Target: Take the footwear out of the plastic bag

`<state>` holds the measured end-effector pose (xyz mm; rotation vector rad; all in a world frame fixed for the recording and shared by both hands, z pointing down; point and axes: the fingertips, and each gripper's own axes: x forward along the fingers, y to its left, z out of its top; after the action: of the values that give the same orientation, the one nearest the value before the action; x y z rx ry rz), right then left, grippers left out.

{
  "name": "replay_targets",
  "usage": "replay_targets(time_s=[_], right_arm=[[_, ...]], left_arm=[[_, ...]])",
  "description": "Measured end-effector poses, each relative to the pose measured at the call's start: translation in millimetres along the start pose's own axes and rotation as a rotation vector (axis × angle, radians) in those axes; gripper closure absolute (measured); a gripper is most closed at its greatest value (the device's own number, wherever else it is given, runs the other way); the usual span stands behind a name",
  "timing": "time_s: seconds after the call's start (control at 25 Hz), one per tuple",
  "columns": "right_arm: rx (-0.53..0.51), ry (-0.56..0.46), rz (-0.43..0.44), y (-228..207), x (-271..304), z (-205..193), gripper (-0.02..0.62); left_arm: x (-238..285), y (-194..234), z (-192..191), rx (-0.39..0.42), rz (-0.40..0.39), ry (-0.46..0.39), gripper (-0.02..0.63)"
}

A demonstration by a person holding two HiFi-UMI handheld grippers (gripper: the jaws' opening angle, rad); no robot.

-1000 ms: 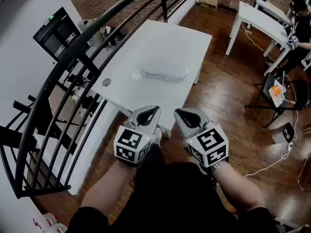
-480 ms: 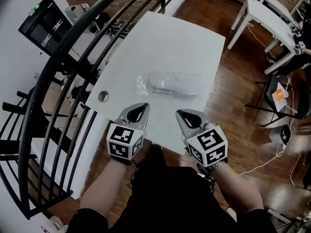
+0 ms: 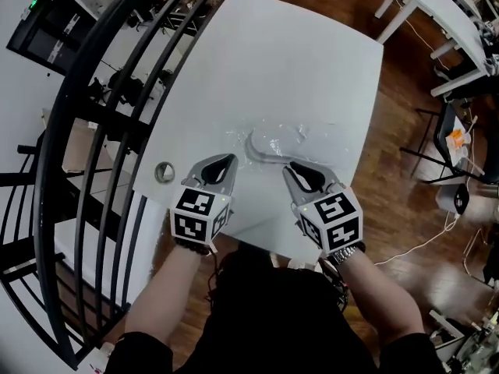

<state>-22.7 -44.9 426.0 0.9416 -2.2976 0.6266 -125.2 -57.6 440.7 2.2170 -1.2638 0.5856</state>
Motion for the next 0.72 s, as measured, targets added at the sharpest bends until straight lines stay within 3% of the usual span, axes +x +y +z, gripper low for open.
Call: replay_targets(time_s=[0.28,0.36,0.72], right_arm=[[0.028,0.069,0.018,-6.4,44.8,-0.1,0.484],[0.020,0.082,0.019,-6.0,51.8,-2.1,0.473],[-0.150,0.197,-0.038,-4.5,78.5,-18.3,0.465]], left_arm=[[31.0,27.3,-7.0,-0.011,-0.034,0.079,0.587],[34.7,30.2,-12.6,-0.023,-0.042,0.097,0.560],[43.0,25.1,-14.4,0.026,-0.107,0.138,0.526]])
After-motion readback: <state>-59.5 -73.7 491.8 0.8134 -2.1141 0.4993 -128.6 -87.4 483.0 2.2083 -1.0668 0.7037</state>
